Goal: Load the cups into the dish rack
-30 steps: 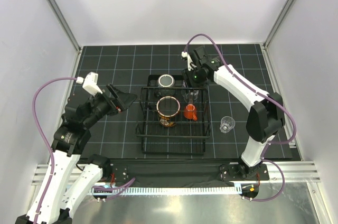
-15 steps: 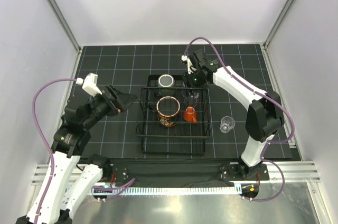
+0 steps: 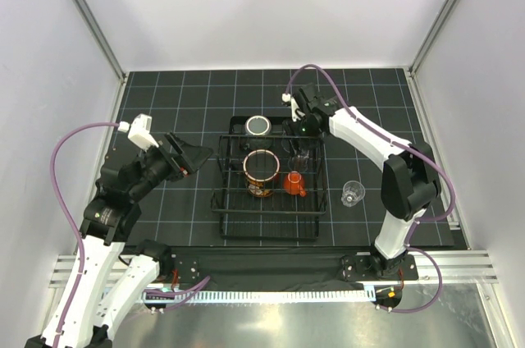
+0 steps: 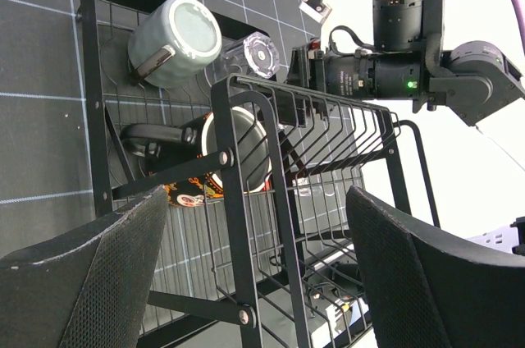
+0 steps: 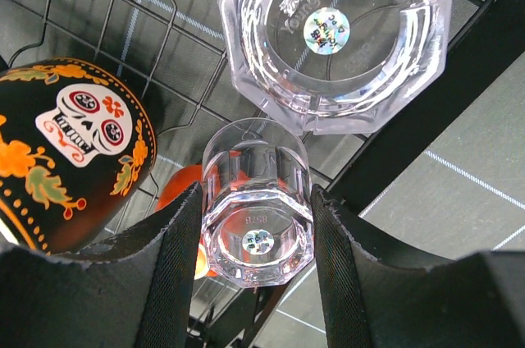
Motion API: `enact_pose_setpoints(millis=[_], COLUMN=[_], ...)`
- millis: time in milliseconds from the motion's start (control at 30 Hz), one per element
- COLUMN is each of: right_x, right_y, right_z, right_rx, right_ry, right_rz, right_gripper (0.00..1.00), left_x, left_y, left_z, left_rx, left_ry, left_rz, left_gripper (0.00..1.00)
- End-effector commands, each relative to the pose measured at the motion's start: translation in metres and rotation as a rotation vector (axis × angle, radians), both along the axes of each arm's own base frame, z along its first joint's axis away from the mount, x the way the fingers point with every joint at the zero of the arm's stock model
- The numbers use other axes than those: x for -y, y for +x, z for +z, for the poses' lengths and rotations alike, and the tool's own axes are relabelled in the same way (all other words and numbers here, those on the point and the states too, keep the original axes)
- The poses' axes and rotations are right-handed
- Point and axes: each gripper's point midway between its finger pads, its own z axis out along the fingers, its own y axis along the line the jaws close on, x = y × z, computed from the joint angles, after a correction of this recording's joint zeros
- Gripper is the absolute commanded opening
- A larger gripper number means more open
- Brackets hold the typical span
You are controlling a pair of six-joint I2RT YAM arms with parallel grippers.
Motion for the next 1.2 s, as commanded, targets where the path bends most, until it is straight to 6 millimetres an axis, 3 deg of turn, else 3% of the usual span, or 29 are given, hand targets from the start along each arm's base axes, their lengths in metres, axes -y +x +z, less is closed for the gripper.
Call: enact_pose_setpoints(millis=[0, 267, 500, 767, 1000, 1167], right_x=[-0.011, -0.018, -0.014, -0.019, -0.018, -0.015], right_y=[0.008, 0.008, 0.005, 0.003, 0.003, 0.006], right_z=[0.001, -0.002, -0.004, -0.008, 0.0, 0.028], right_rx=[0.04, 0.055, 0.042, 0.019, 0.036, 0.091], right_ry=[0.021, 0.013, -0.007, 0.009, 0.017, 0.028], right_rz=[-0.019, -0.041, -0.046, -0.029, -0.033, -0.044], right_gripper=[0.04, 0.06, 0.37, 0.62, 0.72, 0.74], left_x=[0.003, 0.003, 0.002, 0.002, -0.002, -0.003], left_y=[-0.001, -0.002, -0.003, -0.003, -0.006, -0.007], left_z=[0.007, 0.009, 0.01, 0.008, 0.009, 0.011], left_rx=[0.033, 0.034, 0.036, 0.032, 0.04, 0.046], left_ry=[-0.011, -0.01, -0.006, -0.003, 0.011, 0.015], left_rz=[-0.018, -0.023, -0.02, -0.018, -0.01, -0.005], left_gripper=[0.86, 0.86, 0.86, 0.86, 0.87, 0.87])
